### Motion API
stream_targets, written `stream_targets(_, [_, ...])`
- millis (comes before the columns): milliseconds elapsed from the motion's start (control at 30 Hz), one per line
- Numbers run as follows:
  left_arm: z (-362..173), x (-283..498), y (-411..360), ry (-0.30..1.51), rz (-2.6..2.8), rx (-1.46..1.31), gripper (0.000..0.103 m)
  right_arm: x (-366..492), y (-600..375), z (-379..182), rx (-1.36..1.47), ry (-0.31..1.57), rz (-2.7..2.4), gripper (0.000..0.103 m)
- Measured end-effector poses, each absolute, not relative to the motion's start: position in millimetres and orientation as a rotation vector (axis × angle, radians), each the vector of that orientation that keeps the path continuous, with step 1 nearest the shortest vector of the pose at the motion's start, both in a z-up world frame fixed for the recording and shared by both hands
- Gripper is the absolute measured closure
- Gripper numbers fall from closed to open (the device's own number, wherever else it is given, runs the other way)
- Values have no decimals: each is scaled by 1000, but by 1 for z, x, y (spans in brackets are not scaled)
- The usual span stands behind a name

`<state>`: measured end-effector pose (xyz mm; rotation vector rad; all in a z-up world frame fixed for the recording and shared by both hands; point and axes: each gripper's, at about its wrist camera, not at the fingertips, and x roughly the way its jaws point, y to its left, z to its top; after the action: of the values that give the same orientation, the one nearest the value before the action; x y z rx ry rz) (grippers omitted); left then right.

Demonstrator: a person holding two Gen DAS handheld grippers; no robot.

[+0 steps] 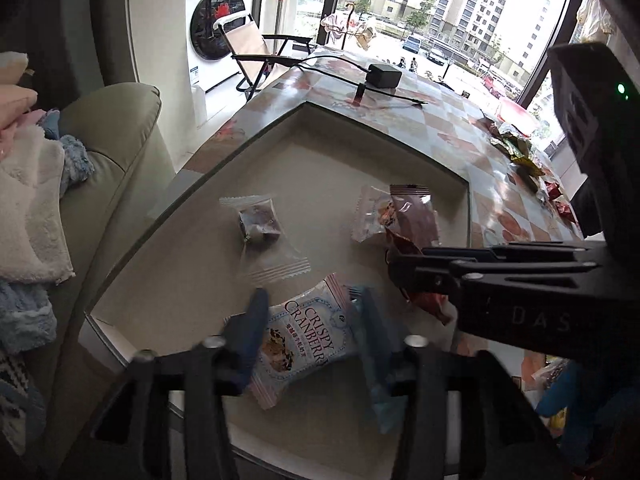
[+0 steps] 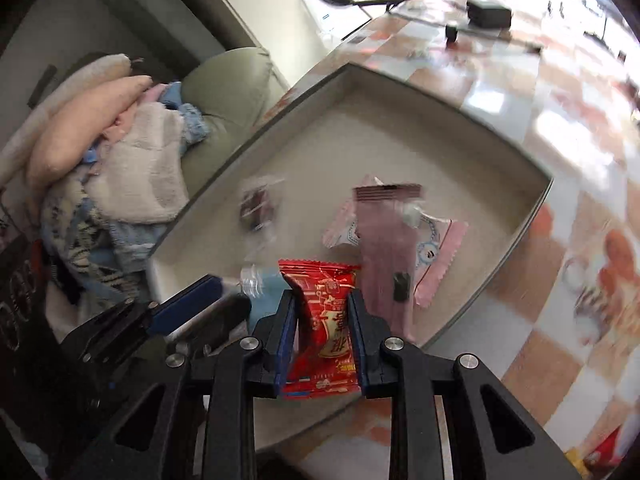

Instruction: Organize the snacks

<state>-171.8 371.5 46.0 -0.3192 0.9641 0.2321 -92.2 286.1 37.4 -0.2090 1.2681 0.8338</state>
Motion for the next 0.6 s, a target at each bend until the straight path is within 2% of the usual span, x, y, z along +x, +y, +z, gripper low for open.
stream_targets(33, [44,-172,372,965,243,-318,24,-91,289,38,-241,1257,810,73])
stream_targets(67, [43,-172,373,964,244,-318,24,-89,289,39,-253,1256,798,64])
stream_targets(100, [43,-172,373,967,242,-320,24,-87,287,40,-252,1259,791,28])
stream_targets(133, [43,-173,374,967,243,-325,24,-86,282,43,-244,1244,782,0])
stream_targets(367, [55,-180,360,950,228,-305,24,-74,218,66,-259,1142,670,0])
stream_targets(600, [77,-172,280,930,66,-123,23,-62,90,66,-129,1128,433,0])
